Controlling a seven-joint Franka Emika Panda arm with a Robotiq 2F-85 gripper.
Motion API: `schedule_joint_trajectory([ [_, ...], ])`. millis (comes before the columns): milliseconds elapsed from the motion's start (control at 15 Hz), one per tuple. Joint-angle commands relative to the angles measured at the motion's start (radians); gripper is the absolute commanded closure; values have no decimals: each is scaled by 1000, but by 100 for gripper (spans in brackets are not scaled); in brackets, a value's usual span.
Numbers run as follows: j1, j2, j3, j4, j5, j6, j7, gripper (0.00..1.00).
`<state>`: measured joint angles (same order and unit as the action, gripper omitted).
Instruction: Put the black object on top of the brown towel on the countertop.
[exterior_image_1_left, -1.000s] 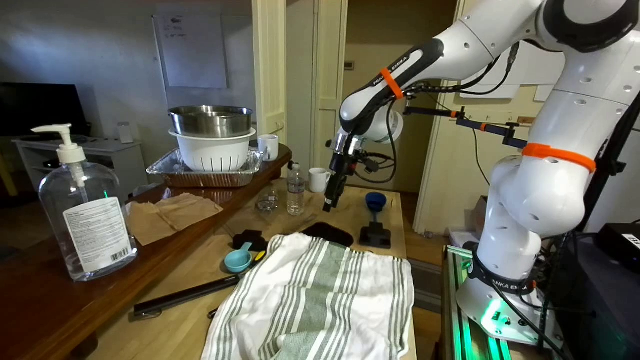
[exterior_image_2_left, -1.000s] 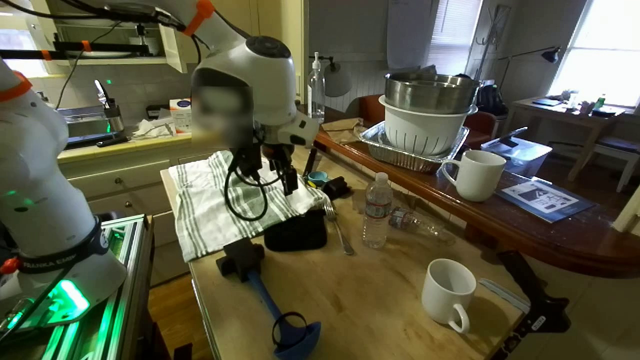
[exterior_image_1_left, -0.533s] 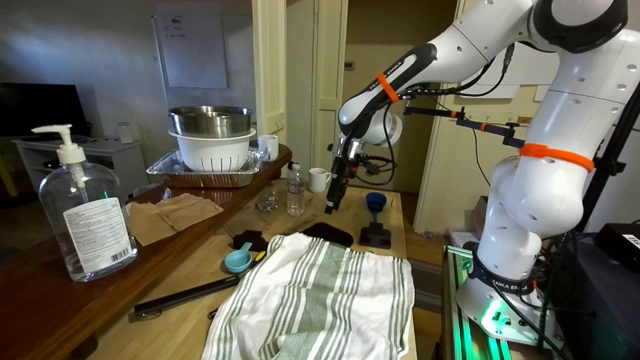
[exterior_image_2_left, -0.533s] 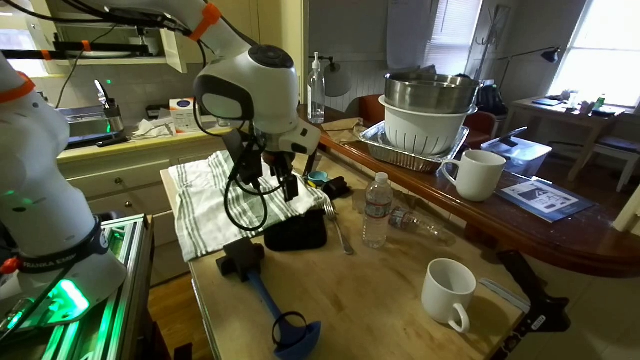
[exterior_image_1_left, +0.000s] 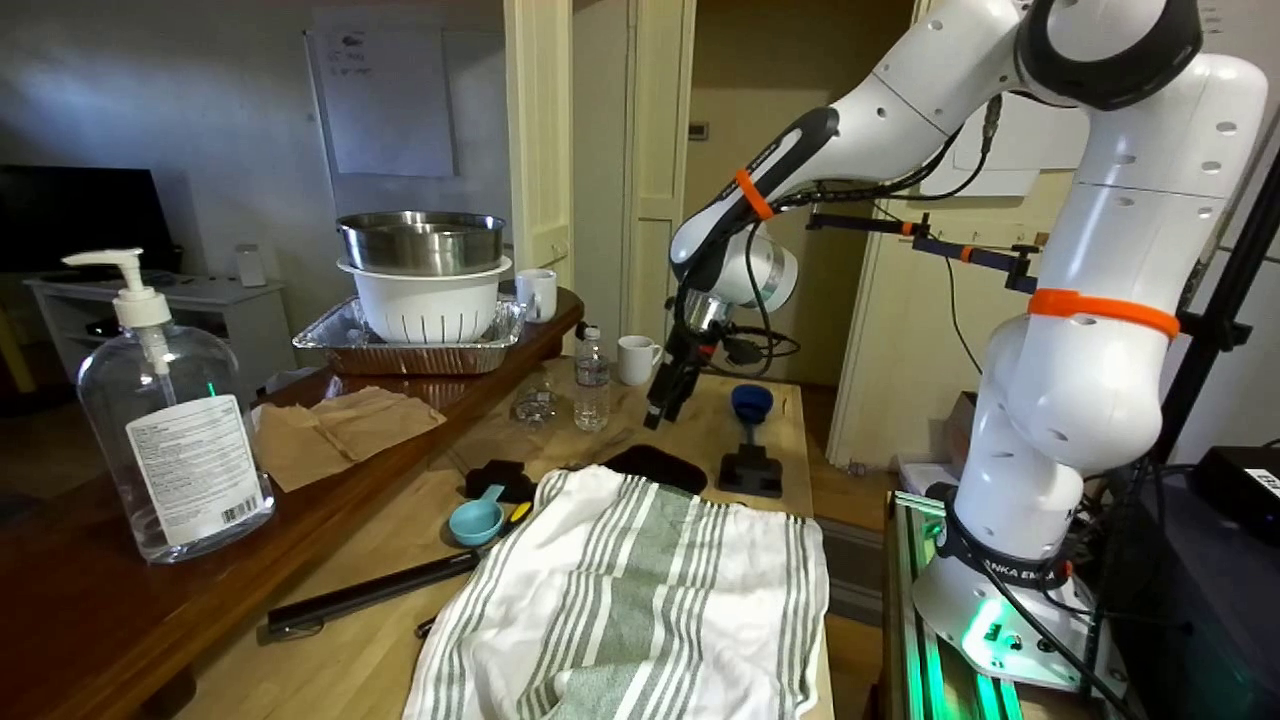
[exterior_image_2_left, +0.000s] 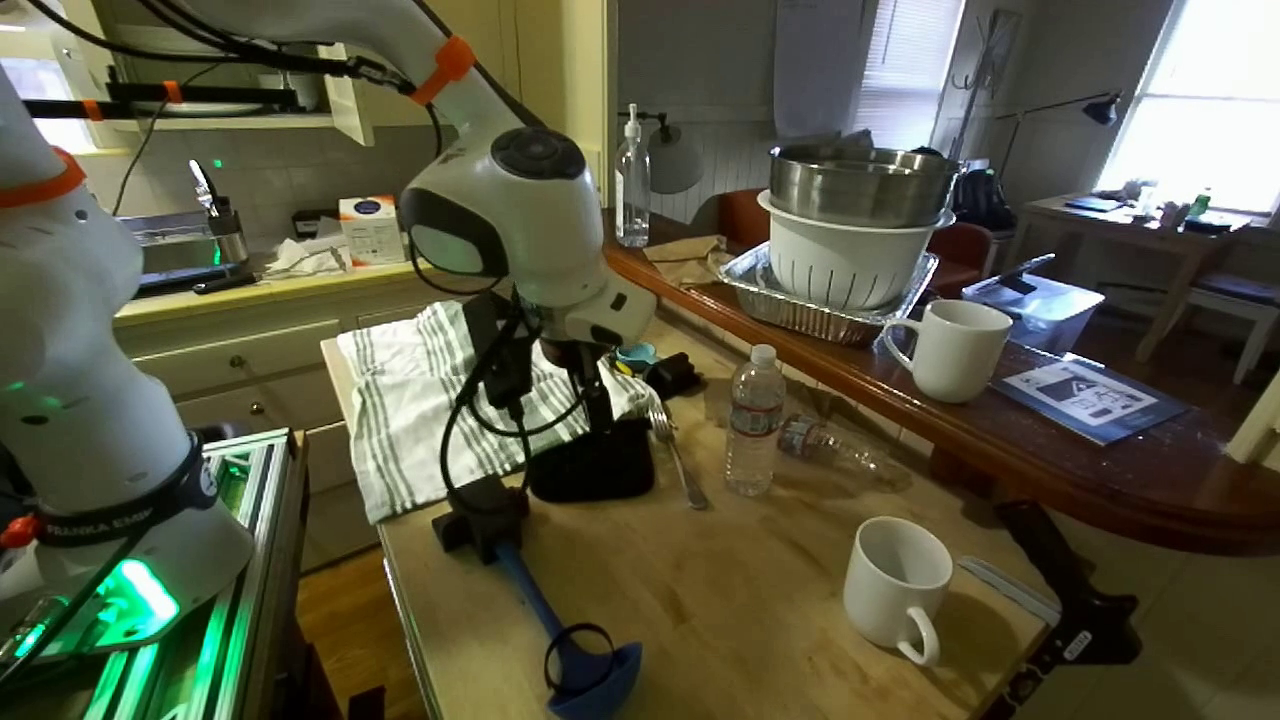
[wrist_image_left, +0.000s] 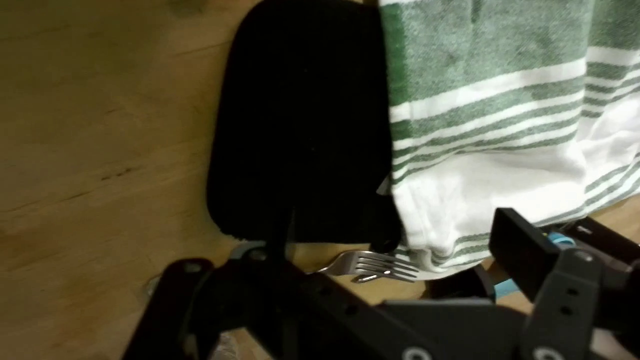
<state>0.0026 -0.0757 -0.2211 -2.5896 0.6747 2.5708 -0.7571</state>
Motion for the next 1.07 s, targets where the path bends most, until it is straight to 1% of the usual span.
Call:
schedule_joint_trajectory([
  [0,2,111,-16,43,166,61,-145,0],
  [67,0,142,-14,55,196,69,-182,0],
  [267,-6,211,-11,79,218,80,-234,0],
  [600,-11,286,-22,103,173,96,-219,0],
  [800,-16,319,-15,115,192,88,-229,0],
  [867,-16,329,-13,120,193,88,-231,7],
  [933,-17,334,-11,125,198,88,-233,18],
  [1000,-17,340,-11,129,196,87,-234,32],
])
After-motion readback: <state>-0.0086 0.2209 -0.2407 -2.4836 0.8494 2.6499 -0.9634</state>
